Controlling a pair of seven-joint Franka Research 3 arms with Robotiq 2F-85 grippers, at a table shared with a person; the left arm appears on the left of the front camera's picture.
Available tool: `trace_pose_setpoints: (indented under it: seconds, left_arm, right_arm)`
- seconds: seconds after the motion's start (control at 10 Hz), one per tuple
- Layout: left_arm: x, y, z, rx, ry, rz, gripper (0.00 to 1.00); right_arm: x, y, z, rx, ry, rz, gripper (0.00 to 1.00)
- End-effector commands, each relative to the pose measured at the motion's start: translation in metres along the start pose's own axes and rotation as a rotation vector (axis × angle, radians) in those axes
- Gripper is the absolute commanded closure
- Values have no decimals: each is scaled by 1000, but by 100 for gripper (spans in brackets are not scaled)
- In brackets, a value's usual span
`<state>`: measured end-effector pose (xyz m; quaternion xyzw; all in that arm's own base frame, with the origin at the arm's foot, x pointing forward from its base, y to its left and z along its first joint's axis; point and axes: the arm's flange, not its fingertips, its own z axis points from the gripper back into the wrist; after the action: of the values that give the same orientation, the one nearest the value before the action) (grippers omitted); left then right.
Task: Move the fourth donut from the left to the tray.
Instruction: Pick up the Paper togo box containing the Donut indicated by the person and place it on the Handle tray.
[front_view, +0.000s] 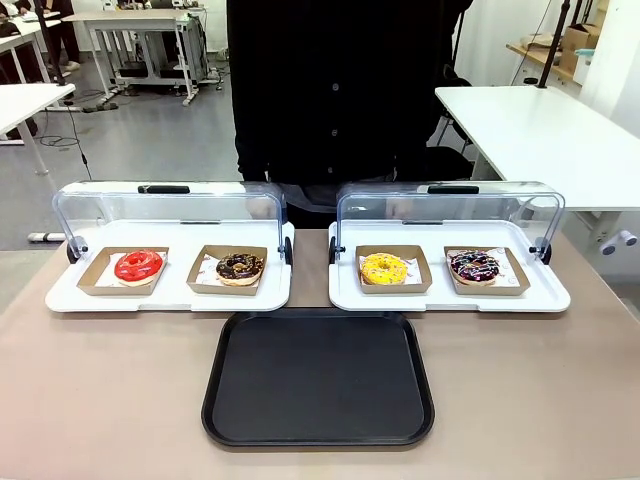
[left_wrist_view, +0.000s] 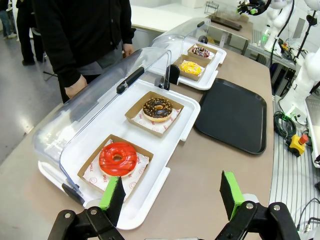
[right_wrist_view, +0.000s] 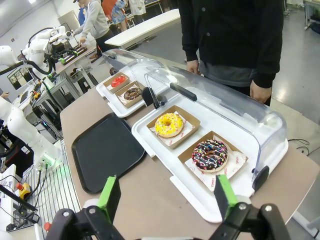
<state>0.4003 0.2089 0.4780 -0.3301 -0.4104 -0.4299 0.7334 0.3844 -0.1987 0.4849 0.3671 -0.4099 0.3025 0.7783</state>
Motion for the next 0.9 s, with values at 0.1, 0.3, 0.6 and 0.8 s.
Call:
trace_pose_setpoints:
  seconds: [0.1, 0.3, 0.6, 0.8]
  left_arm:
    - [1, 0, 0, -7, -17, -8, 0]
    - [1, 0, 0, -7, -17, -8, 0]
    - [1, 0, 0, -7, -17, -8, 0]
    - [1, 0, 0, -7, -17, -8, 0]
  right_arm:
    - [2, -2, -1, 2, -30, 27, 0]
    - [2, -2, -1, 2, -30, 27, 0]
    - [2, -2, -1, 2, -30, 27, 0]
    - [2, -2, -1, 2, -30, 27, 0]
